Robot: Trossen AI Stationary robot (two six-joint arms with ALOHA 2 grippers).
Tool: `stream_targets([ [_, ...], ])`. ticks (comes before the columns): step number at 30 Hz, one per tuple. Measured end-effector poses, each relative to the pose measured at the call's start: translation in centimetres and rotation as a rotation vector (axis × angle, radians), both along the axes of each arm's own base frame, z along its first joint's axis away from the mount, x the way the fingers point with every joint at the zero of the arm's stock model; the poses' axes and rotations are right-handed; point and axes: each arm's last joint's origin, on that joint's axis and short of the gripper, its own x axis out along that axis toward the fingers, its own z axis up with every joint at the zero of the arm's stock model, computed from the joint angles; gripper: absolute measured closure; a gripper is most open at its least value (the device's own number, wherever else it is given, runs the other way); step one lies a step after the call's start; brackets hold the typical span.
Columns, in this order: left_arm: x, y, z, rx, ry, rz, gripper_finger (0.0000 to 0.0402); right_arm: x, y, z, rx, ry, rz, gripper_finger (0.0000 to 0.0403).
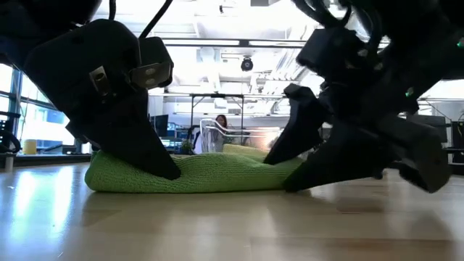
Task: Roll microfiber towels into tight, uniform cylinder then place into a basket
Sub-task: Roll the green microfiber towel
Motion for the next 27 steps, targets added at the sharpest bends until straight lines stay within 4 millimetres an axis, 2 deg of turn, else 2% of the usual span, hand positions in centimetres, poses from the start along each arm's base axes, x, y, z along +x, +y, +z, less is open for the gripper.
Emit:
stream_targets([
  [7,0.0,-0.1,0.0,0.043,0.006,-0.046,0.0343,1.0,-1.3,-0.7,0.015,-0.012,-0.041,0.0179],
  [12,-0.1,-0.1,0.1,0.063,0.005,-0.068,0.0343,1.2,-2.0,-0.9,0.150,0.015,-0.110,0.0183],
  [19,-0.6,0.1,1.9,0.106,0.005,-0.129,0.0322,1.3,-3.8,-1.4,0.373,0.133,-0.235,0.0243],
  [25,-1.7,0.5,4.6,0.136,0.027,-0.185,0.0292,1.5,-4.4,-1.4,0.523,0.156,-0.292,0.0307],
  [27,-1.8,0.4,5.9,0.128,-0.015,-0.195,0.0283,1.6,-4.7,-1.4,0.597,0.174,-0.318,0.0325],
])
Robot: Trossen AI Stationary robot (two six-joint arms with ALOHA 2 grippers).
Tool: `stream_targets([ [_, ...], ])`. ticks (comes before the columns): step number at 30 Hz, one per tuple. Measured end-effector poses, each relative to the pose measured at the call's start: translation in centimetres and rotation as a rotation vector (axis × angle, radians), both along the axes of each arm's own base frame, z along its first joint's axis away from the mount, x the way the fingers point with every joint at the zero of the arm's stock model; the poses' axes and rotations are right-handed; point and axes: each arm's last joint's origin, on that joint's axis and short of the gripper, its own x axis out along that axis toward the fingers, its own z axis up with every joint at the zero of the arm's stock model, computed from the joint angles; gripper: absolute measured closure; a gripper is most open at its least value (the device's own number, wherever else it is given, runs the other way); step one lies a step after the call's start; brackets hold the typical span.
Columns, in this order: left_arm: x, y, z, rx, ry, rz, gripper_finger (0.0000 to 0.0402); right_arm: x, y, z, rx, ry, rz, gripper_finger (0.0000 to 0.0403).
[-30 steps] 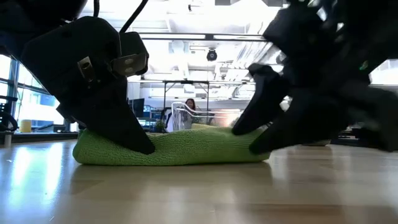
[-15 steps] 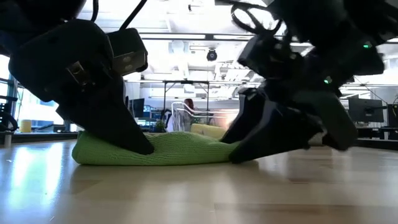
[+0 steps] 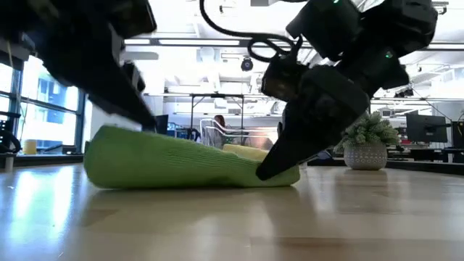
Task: Roll microfiber towels into tight, uniform cylinder then place into a basket
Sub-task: Roll the green microfiber towel, then put the rolled green microfiber towel into the transparent bin
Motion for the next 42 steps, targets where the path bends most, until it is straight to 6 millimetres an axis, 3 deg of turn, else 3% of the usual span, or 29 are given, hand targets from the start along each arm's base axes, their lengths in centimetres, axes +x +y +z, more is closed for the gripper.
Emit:
stream_targets([
  [5,0.0,-0.1,2.5,0.021,-0.128,-0.036,0.0266,0.4,-0.9,0.1,0.196,0.035,-0.043,0.0355],
  [8,0.4,-0.3,2.8,0.048,-0.185,-0.051,0.0258,0.6,-1.5,0.1,0.304,0.058,-0.052,0.0360],
  [12,1.4,-0.5,0.5,0.096,-0.172,-0.017,0.0253,0.8,-2.4,0.1,0.401,0.082,-0.088,0.0361],
  [22,3.5,-1.3,-4.7,0.201,-0.048,-0.004,0.0252,0.9,-3.3,0.1,0.436,0.098,-0.103,0.0361],
  [25,3.6,-1.3,-5.4,0.210,-0.017,0.017,0.0251,0.9,-3.3,0.1,0.401,0.078,-0.057,0.0350],
  [29,3.5,-1.3,-5.7,0.204,-0.002,0.037,0.0252,0.8,-3.3,1.0,0.344,0.033,0.031,0.0307],
  [36,3.5,-1.2,-5.8,0.203,0.003,0.035,0.0252,0.0,-2.6,5.4,0.262,-0.097,0.247,0.0257],
  [42,3.5,-1.2,-5.8,0.202,0.006,0.034,0.0252,-0.2,0.7,6.6,-0.171,-0.329,0.415,0.0253],
])
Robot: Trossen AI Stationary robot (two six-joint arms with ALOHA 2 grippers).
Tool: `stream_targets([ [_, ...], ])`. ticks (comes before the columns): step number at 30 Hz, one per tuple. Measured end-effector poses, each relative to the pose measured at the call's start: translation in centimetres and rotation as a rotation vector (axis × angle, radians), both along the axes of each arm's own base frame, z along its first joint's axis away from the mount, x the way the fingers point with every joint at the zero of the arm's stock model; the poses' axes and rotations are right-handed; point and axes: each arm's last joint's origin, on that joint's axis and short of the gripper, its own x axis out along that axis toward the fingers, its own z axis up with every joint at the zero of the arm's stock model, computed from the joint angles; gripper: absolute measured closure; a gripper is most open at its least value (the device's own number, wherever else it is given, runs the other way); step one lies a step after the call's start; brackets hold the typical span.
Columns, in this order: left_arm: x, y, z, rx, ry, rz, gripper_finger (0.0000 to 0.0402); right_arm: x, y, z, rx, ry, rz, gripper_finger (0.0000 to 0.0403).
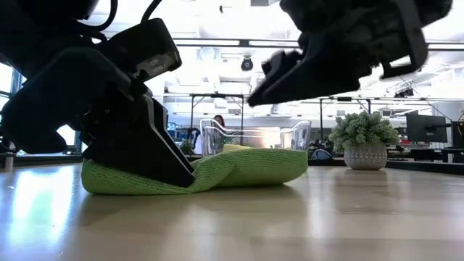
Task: Roll microfiber towels into tight, uniform cylinder then place into a basket
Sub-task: Put the rolled green microfiber towel into the transparent bin
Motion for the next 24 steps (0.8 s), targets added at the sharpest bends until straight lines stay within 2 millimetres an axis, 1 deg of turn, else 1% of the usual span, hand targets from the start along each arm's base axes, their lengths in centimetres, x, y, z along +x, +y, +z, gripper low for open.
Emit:
stream_targets([
  [2,0.0,0.0,0.0,-0.001,0.000,-0.001,0.0252,0.2,1.1,-0.4,-0.113,-0.083,0.020,0.0253],
  [3,0.0,0.0,0.0,-0.001,0.000,0.000,0.0252,0.3,1.4,-0.7,-0.140,-0.106,0.019,0.0253],
  [5,0.0,0.0,0.0,-0.002,0.001,0.000,0.0252,0.8,1.7,-1.1,-0.140,-0.129,0.000,0.0250],
  [8,0.0,0.0,0.0,-0.003,-0.001,0.001,0.0252,2.1,1.7,-1.7,-0.121,-0.121,-0.025,0.0230],
  [12,0.0,0.0,-0.1,-0.009,-0.004,0.007,0.0252,3.8,1.9,-3.2,-0.116,-0.067,-0.047,0.0186],
  [16,0.0,0.0,-0.1,-0.027,-0.008,0.024,0.0252,4.7,1.5,-4.1,-0.135,0.082,-0.086,0.0156],
  [19,0.0,0.0,-0.1,-0.027,-0.008,0.024,0.0252,5.5,0.9,-4.4,-0.145,0.117,-0.151,0.0151],
  [21,0.0,0.0,-0.1,-0.028,-0.008,0.024,0.0252,5.7,0.5,-5.0,-0.142,0.134,-0.173,0.0151],
  [24,0.0,0.0,0.0,-0.030,-0.012,0.024,0.0252,6.1,0.0,-5.5,-0.103,0.151,-0.206,0.0150],
])
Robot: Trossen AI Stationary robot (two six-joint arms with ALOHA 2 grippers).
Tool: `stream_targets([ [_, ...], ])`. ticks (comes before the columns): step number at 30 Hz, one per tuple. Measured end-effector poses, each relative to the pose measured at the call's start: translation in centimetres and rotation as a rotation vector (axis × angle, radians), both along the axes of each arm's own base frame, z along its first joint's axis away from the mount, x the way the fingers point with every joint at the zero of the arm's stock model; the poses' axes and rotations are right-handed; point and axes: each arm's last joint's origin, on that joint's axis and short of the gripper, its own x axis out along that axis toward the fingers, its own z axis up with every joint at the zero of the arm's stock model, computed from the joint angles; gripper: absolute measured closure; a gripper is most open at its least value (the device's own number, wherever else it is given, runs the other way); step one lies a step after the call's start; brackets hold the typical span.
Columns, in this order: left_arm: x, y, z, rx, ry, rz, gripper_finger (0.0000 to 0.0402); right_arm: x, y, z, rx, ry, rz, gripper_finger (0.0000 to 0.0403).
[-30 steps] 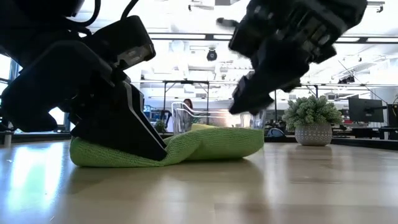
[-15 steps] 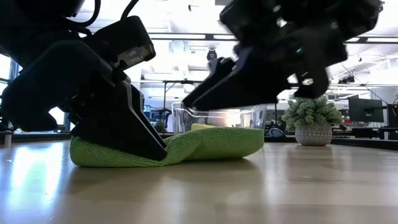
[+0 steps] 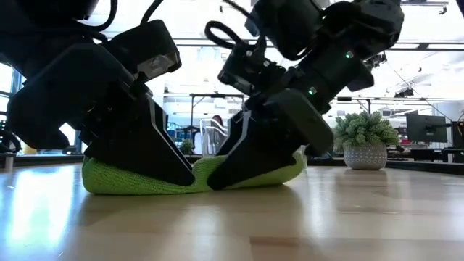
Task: Roll microfiber towels into tight, uniform cylinder then place into a basket
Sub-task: Put the rolled green microfiber towel into the transparent bin
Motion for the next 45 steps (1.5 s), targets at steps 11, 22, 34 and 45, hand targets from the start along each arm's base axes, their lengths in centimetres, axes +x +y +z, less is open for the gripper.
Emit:
stream_targets([
  [11,-1.5,0.2,4.1,0.022,0.024,-0.033,0.0253,-0.3,-0.3,-0.7,0.100,0.087,-0.061,0.0215],
  [22,-4.1,1.2,9.1,-0.079,-0.001,0.071,0.0253,-0.3,-1.9,-0.3,0.177,0.138,-0.097,0.0391],
  [34,-5.8,2.2,13.3,-0.102,-0.122,0.093,0.0253,-2.5,-8.2,8.7,0.049,0.055,-0.184,0.0395],
  [45,-5.8,4.0,13.6,0.050,-0.093,0.125,0.0253,-7.6,-19.0,16.5,-0.184,-0.091,-0.517,0.0394],
])
